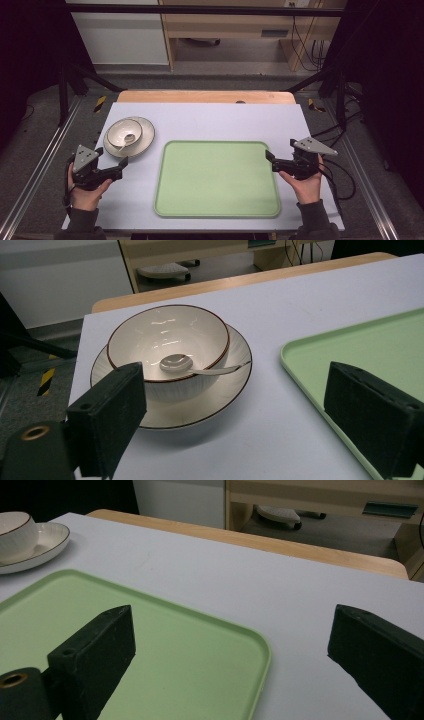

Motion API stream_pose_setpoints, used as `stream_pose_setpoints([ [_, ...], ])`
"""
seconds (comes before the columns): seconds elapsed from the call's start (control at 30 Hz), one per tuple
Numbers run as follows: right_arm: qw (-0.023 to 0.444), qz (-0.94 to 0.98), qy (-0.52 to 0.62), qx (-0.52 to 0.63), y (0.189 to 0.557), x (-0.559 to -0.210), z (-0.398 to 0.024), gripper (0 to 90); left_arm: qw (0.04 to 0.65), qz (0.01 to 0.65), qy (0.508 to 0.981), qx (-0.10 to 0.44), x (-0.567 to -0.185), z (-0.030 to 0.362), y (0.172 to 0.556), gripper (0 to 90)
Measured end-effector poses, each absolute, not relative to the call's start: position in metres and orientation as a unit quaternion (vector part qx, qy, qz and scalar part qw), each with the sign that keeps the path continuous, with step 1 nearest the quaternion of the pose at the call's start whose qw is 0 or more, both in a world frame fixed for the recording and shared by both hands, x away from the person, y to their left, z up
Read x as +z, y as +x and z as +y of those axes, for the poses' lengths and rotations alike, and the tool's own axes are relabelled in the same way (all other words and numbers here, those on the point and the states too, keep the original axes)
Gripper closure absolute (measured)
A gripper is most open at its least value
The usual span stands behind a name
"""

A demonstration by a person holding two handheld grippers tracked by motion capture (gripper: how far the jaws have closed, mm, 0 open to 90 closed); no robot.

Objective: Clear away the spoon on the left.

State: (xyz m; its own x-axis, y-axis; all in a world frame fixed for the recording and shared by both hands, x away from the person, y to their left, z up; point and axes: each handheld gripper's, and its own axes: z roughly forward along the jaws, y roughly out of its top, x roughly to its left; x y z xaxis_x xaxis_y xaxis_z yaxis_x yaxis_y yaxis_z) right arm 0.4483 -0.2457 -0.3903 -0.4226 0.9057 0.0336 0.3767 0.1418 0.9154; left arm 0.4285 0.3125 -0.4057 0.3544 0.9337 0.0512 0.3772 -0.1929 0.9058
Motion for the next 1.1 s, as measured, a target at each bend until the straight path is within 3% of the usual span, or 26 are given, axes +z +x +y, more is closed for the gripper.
stream_pose_setpoints([
  [1.1, 0.277, 0.704, 0.46, 0.464, 0.45, -0.392, -0.244, 5.4, 0.387, 0.472, 0.719, 0.333, -0.42, 0.303, 0.458, 28.5],
])
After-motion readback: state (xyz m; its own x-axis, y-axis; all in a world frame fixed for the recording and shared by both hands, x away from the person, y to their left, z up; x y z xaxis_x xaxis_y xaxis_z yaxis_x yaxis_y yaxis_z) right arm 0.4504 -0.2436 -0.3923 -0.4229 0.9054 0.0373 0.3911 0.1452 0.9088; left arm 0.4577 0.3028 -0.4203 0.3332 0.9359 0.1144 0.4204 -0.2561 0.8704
